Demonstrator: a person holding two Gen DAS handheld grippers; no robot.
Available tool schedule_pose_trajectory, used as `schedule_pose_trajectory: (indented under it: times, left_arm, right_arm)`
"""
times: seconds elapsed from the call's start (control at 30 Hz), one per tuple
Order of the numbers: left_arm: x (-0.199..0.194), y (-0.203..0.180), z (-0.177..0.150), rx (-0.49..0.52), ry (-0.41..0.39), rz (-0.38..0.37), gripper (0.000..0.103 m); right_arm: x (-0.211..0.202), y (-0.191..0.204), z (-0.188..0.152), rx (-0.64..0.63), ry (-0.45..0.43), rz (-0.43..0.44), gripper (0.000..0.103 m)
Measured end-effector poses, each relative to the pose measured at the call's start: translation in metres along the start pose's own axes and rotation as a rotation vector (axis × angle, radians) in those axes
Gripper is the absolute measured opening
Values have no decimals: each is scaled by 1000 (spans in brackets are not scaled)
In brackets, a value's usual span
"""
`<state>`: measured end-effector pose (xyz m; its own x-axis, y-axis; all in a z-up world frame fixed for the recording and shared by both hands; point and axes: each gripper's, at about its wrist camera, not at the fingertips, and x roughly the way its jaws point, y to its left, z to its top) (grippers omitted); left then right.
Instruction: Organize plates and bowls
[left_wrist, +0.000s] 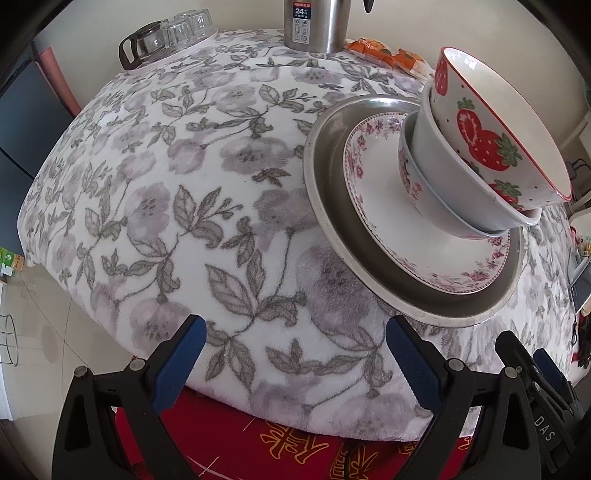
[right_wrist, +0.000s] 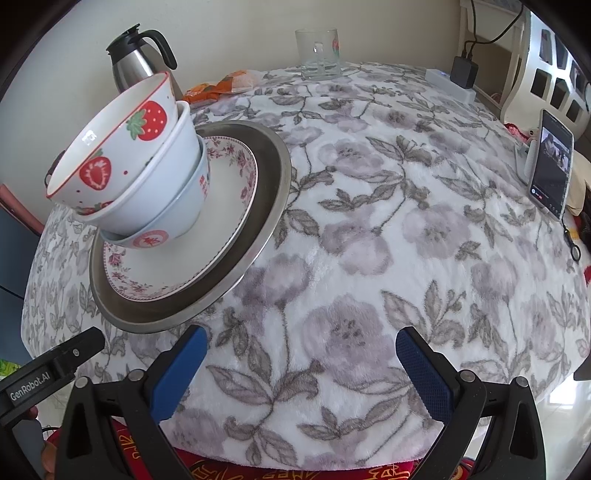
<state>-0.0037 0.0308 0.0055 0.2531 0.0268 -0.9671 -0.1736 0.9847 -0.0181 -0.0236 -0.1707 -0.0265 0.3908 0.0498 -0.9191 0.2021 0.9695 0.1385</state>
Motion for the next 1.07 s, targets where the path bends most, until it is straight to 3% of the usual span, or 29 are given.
schedule_pose_trajectory:
  times: [1.07]
  left_arm:
    - [-9,-2,1,10,-39,-13,98]
  right_arm:
    - [1,3,0,-12,6,-1,103]
